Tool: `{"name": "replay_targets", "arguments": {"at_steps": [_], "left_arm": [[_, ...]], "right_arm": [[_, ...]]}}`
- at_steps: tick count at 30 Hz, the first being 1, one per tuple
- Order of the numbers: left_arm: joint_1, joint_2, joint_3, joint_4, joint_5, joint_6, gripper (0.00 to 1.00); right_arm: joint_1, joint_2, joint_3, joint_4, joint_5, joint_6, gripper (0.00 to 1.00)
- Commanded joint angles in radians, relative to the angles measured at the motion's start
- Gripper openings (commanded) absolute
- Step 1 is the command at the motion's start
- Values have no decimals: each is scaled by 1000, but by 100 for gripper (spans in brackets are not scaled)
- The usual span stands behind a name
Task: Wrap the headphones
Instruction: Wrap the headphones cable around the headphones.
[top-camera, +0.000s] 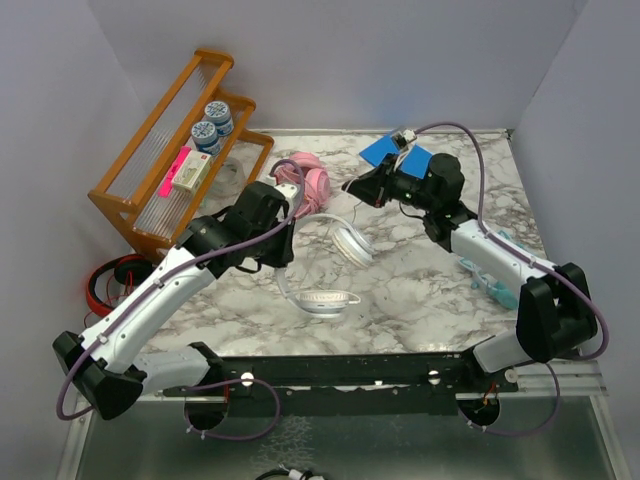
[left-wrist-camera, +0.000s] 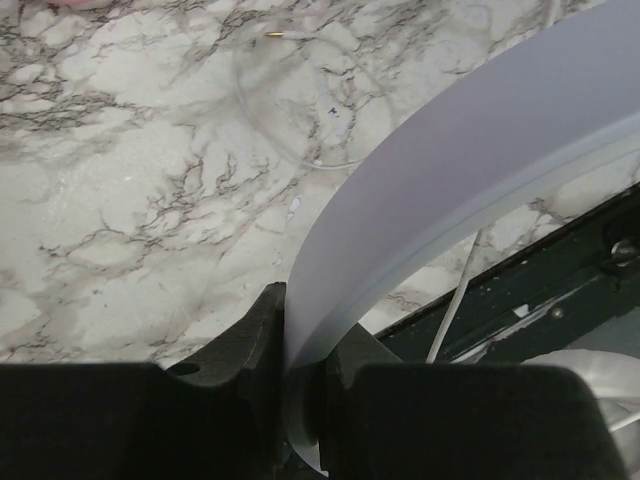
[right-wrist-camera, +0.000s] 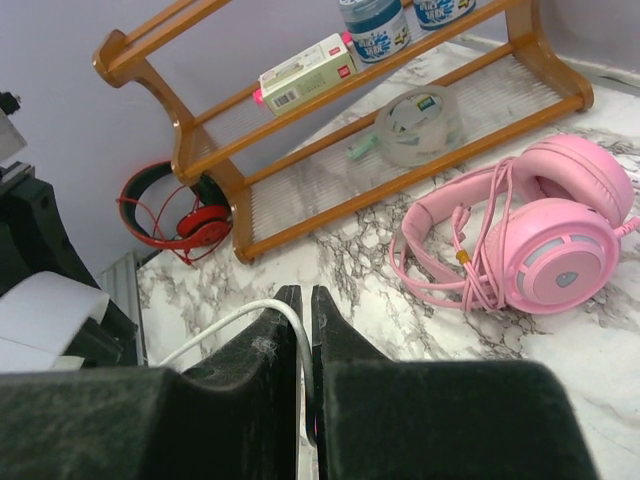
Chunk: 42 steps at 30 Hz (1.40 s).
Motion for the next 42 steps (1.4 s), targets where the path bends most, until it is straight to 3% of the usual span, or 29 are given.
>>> {"name": "replay_targets", "arguments": {"at_steps": [1,5,13,17,20,22,24,26,35,42], "left_arm": [[-27,32,63,-51,-209,45,0],[-43,74,88,-65,-461,74,0],[-74,140,131,-60,-817,102,0],[-92,178,154,-61,-971,87,0],[-94,202,193,-60,-998,16,0],[-94,212,217,-57,-993,-56,0],[-94,226,227,-43,-964,-110,0],[-94,245,236,-35,-946,-170,0],[-94,274,247,31,-947,-303,0],[-94,205,180,184,-850,-170,0]], "right_arm": [[-14,-27,77,-99,-46,-32,13],[-14,-45,90,-181,-93,-49,13],[-14,-181,18,-207,-128,-74,12],[-14,-194,41,-246,-239,-47,12],[-14,-166,31,-166,-376,72,13],[-12,-145,-8,-16,-442,222,15],[-1,-133,-61,170,-471,385,15],[21,-139,-90,250,-463,458,15],[81,-250,-120,-28,-320,227,16],[82,-388,-150,-237,-50,-34,53]]}}
